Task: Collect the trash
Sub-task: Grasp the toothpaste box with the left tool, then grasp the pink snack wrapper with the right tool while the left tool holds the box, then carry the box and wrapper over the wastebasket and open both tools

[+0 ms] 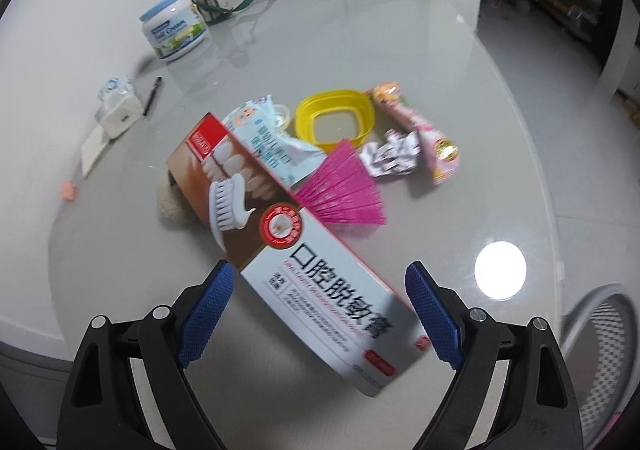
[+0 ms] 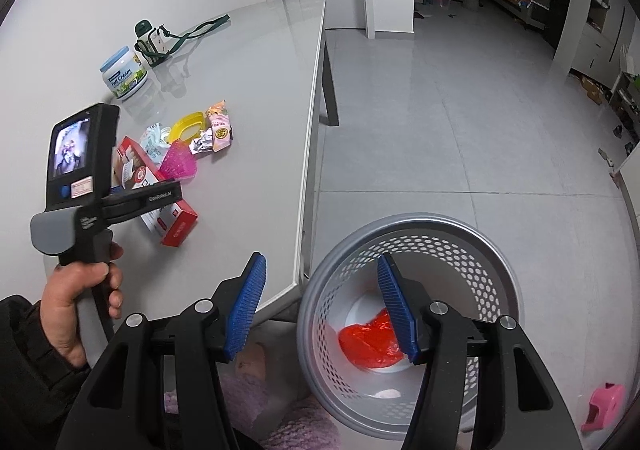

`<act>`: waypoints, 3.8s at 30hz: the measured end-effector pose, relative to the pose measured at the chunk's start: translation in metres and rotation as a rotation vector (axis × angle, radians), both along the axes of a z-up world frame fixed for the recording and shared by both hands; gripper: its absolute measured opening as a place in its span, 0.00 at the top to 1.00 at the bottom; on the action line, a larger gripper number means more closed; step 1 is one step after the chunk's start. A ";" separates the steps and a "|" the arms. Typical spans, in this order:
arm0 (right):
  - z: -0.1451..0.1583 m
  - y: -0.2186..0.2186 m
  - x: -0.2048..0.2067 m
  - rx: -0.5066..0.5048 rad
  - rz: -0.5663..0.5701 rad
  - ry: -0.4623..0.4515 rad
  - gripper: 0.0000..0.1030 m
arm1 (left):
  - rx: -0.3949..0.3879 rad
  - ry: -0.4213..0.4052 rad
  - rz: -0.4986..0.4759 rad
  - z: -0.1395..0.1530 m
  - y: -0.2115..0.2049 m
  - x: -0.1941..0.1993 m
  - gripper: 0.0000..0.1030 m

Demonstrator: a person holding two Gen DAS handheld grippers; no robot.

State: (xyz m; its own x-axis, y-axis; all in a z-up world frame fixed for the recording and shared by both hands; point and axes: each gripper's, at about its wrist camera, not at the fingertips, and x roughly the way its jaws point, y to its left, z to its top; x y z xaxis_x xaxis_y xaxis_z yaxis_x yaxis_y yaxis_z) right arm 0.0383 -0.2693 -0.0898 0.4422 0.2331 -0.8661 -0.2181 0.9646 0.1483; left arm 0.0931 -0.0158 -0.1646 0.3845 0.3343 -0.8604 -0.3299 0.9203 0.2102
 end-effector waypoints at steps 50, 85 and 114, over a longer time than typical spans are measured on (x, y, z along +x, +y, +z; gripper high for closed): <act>-0.041 0.162 0.158 0.042 0.266 0.024 0.46 | -0.201 -0.138 0.076 0.034 0.121 -0.068 0.50; -0.066 0.200 0.208 0.018 0.132 0.089 0.81 | -0.149 -0.151 -0.152 0.088 0.169 -0.057 0.50; -0.031 -0.073 -0.097 0.051 -0.665 0.087 0.81 | -0.272 -0.100 -0.980 0.089 -0.096 -0.058 0.50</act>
